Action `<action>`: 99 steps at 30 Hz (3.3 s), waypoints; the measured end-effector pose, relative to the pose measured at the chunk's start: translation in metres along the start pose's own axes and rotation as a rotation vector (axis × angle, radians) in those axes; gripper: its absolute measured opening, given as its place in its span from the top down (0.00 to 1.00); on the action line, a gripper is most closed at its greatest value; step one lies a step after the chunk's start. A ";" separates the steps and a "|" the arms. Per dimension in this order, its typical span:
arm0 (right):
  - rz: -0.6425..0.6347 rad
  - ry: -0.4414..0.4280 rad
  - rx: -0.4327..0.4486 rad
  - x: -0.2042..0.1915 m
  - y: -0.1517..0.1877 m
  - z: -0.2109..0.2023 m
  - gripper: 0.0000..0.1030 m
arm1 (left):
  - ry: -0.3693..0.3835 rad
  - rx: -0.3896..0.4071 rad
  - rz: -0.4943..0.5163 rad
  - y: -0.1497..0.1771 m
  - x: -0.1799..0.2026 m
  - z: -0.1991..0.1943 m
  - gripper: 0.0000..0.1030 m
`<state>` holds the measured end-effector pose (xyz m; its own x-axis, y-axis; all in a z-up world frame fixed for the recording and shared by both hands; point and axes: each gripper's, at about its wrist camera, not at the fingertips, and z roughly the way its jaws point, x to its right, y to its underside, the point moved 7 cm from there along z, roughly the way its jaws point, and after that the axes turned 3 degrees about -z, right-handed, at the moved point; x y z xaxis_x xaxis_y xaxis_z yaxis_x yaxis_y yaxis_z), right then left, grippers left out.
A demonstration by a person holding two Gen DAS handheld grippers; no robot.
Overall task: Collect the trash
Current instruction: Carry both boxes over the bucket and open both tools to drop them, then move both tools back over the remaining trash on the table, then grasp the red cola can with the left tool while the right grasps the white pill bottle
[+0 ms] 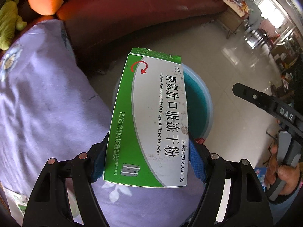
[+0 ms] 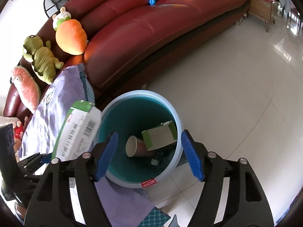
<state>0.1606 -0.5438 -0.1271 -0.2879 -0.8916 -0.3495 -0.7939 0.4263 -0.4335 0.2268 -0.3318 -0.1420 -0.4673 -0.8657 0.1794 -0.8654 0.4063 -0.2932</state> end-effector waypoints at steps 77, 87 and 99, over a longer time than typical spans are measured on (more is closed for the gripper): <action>-0.825 -0.117 -0.486 -0.392 0.267 0.011 0.19 | -0.115 0.323 -0.665 0.314 -0.337 -0.235 0.12; -0.898 -0.077 -0.494 -0.396 0.299 0.030 0.48 | -0.130 0.299 -0.823 0.357 -0.375 -0.216 0.12; -0.764 -0.183 -0.428 -0.405 0.262 0.006 0.53 | -0.089 0.331 -0.916 0.335 -0.393 -0.196 0.12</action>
<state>0.0719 -0.0703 -0.1040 0.4620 -0.8550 -0.2357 -0.8766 -0.3997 -0.2681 0.0851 0.2014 -0.1261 0.3880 -0.8297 0.4014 -0.7855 -0.5255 -0.3269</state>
